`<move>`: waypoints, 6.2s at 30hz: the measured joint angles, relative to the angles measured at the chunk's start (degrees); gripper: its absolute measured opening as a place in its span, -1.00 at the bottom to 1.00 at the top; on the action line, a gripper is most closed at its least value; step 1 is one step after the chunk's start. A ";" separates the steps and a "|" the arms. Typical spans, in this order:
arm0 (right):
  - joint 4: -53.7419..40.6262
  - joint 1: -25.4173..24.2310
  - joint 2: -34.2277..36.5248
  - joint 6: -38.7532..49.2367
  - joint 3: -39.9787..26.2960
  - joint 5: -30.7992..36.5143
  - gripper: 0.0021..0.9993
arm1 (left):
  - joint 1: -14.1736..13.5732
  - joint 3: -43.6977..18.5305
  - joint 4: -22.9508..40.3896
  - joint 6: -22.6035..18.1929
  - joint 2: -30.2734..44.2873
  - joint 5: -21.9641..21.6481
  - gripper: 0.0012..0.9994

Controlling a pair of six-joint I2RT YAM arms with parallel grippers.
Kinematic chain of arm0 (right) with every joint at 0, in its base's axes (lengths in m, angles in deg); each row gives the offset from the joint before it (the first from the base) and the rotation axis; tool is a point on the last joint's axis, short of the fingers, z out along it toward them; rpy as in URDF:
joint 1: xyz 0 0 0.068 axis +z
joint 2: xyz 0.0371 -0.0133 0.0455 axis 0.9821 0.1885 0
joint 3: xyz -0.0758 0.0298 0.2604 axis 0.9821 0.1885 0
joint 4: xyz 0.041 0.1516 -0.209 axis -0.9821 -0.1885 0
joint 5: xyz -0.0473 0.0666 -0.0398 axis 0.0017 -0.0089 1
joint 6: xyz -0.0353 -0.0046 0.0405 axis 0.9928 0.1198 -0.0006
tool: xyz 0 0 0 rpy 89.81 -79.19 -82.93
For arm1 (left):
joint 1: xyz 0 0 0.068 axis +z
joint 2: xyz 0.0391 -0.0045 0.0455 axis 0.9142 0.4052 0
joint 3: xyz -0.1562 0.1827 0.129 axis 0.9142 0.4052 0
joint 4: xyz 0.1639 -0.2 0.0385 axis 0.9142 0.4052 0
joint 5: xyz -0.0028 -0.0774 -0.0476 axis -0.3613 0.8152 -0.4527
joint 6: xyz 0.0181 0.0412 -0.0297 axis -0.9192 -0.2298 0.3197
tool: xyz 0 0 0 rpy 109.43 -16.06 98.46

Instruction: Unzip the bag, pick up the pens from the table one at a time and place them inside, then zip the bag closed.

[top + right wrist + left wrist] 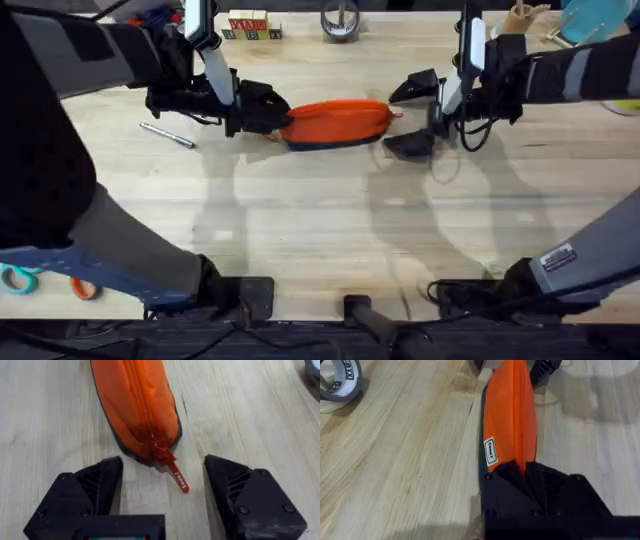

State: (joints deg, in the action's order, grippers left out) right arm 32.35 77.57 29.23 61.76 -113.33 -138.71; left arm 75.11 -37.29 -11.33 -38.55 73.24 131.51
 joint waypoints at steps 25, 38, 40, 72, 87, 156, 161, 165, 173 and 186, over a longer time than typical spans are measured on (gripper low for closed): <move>-0.32 0.00 0.01 0.02 0.00 -3.67 0.94 | 0.00 0.00 0.02 0.01 0.01 0.01 -0.92; -0.54 0.04 -0.01 0.20 0.00 -4.27 -0.94 | 0.02 0.00 1.00 0.01 0.01 -0.02 -0.92; -0.54 0.04 -0.02 0.20 0.00 -4.25 -0.94 | 0.02 0.00 1.03 0.02 0.01 -0.02 -0.92; -2.03 -5.78 -0.41 0.20 -0.04 -21.28 -0.94 | 0.19 -0.02 1.22 0.00 0.00 -0.17 -0.92; -2.24 -6.03 -0.41 -2.17 -0.02 -24.34 -0.94 | -0.11 -0.02 1.25 0.00 0.00 -0.13 -0.92; -1.48 8.22 -0.41 -11.71 -4.90 -24.64 -0.95 | 1.09 -0.11 1.22 0.00 -0.01 -1.29 -0.92; -0.46 8.24 -0.41 -12.91 -4.90 -24.39 -0.95 | 1.09 -0.11 1.22 0.00 0.01 -1.29 -0.92; 0.21 8.30 -0.41 -13.35 -4.90 -23.99 -0.95 | 1.09 -0.11 1.22 0.00 0.01 -1.29 -0.92; 0.49 9.78 -0.41 -13.57 -4.90 -22.30 -0.95 | 1.09 -0.11 1.25 0.00 -0.01 -1.60 -0.92; 0.49 10.01 -0.41 -13.60 -4.92 -21.87 -0.95 | 1.09 -0.11 1.27 0.00 -0.02 -1.70 -0.92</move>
State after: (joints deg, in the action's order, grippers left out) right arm 32.84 87.58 28.82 48.17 -118.24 -160.58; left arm 76.21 -37.39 -10.06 -38.55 73.23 129.80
